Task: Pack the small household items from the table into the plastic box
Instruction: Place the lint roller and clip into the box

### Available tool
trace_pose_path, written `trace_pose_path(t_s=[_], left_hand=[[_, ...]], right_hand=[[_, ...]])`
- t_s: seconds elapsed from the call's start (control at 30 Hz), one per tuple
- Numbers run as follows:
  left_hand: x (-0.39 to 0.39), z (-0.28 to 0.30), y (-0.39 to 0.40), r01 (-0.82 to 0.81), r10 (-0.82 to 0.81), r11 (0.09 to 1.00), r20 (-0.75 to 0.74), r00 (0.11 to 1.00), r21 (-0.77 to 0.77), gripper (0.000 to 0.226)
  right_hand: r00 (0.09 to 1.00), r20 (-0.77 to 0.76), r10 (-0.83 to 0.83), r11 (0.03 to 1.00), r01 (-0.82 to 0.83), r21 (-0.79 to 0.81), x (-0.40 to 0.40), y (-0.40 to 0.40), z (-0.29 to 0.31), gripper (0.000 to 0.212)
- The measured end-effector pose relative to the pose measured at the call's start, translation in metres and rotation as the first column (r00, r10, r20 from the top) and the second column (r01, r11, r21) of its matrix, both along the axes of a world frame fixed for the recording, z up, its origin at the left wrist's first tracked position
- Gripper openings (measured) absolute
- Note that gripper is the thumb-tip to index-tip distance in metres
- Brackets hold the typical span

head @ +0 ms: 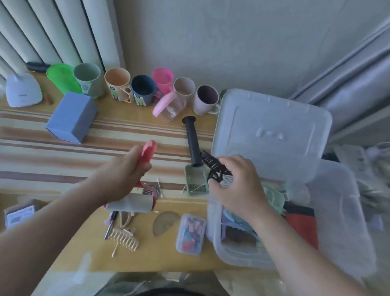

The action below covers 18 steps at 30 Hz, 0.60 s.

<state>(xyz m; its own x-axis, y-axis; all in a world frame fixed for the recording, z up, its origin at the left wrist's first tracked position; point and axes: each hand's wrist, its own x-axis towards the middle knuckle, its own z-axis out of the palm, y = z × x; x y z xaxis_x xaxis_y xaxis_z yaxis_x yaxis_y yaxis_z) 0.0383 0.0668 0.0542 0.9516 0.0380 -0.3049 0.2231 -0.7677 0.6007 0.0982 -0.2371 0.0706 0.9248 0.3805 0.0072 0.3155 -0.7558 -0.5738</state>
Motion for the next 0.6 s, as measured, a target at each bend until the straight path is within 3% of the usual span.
trace_pose_path(t_s=[0.1, 0.17, 0.27, 0.33, 0.4, 0.6], left_hand=[[0.015, 0.034, -0.056, 0.029, -0.020, 0.995, 0.093, 0.995, -0.091, 0.016], [0.020, 0.050, -0.095, 0.034, -0.016, 0.988, 0.120, 0.993, -0.148, 0.015], [0.022, 0.060, -0.151, 0.025, 0.004, 0.973, 0.121, 0.993, -0.232, 0.012], [0.020, 0.064, -0.182, 0.032, 0.000, 0.960, 0.113, 0.994, -0.278, 0.014], [0.017, 0.066, -0.208, 0.033, -0.005, 0.952, 0.092, 0.996, -0.303, 0.015], [0.009, 0.049, -0.248, 0.005, 0.005, 0.981, 0.053, 0.999, -0.193, 0.008]], right_hand=[[0.990, -0.053, -0.133, 0.986, 0.126, -0.113, 0.007, -0.086, -0.014, 0.023], [0.965, -0.184, -0.184, 0.944, 0.121, -0.308, 0.001, -0.137, -0.030, 0.025], [0.890, -0.448, -0.088, 0.778, -0.219, -0.589, -0.015, -0.175, -0.058, 0.033], [0.829, -0.559, 0.027, 0.685, -0.423, -0.594, -0.021, -0.173, -0.074, 0.033], [0.812, -0.569, 0.131, 0.663, -0.499, -0.558, -0.023, -0.161, -0.084, 0.030], [0.765, -0.568, 0.304, 0.753, -0.558, -0.348, -0.023, -0.149, -0.086, 0.022]])
